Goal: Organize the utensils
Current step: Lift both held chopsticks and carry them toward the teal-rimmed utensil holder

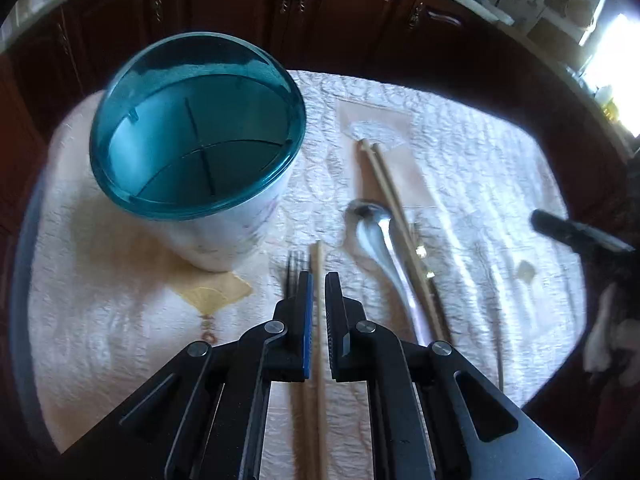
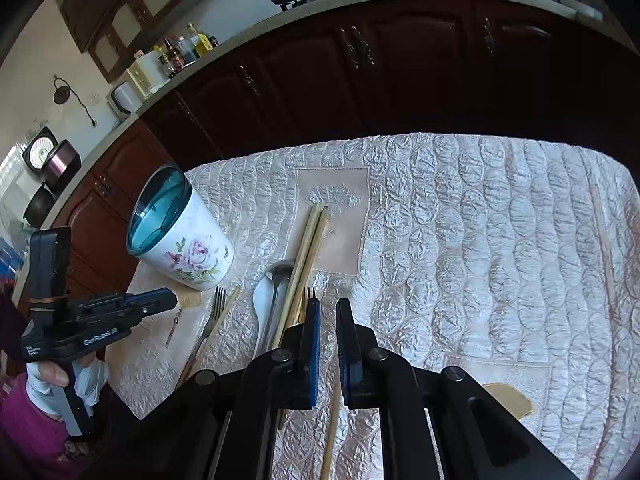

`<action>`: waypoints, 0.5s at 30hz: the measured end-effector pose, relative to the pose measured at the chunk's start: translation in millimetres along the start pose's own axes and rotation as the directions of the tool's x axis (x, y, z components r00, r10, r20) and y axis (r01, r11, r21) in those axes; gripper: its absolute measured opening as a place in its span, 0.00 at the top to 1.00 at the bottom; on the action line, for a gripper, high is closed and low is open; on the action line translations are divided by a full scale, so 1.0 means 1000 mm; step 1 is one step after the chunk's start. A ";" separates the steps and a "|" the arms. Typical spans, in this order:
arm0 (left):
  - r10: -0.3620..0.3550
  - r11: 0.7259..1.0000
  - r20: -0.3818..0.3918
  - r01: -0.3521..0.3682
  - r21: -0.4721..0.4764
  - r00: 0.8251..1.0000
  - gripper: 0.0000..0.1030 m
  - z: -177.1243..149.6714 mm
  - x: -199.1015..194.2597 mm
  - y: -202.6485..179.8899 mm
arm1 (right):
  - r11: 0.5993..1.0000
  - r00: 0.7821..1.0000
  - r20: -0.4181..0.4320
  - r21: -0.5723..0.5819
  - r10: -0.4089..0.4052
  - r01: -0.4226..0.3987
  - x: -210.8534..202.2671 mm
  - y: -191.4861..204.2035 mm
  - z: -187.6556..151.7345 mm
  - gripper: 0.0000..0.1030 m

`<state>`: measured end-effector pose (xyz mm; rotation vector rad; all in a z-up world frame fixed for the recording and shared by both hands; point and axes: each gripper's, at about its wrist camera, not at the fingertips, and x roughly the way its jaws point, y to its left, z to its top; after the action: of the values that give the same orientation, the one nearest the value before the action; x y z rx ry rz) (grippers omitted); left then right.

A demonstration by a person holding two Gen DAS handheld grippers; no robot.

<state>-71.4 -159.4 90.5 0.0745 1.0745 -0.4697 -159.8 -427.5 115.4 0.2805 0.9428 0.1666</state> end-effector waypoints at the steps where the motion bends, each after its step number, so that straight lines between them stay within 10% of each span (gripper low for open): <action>1: 0.006 1.000 -0.012 -0.006 0.008 1.000 0.92 -0.002 0.003 -0.002 | 1.000 1.000 -0.004 0.001 -0.003 0.003 0.000 0.000 -0.003 0.93; 4: 0.029 0.999 -0.052 -0.027 0.041 0.998 0.75 -0.006 0.021 -0.015 | 1.000 0.999 -0.030 0.009 -0.012 0.013 0.008 0.000 -0.013 0.93; 15: 0.204 0.968 -0.113 -0.183 0.169 0.973 0.75 -0.014 0.074 -0.038 | 0.997 0.978 -0.204 0.058 -0.030 0.042 0.070 -0.021 -0.032 0.73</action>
<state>-69.9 -214.2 26.5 0.3517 1.1431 -0.3761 -144.4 -423.4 37.1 0.3075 1.1570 0.1346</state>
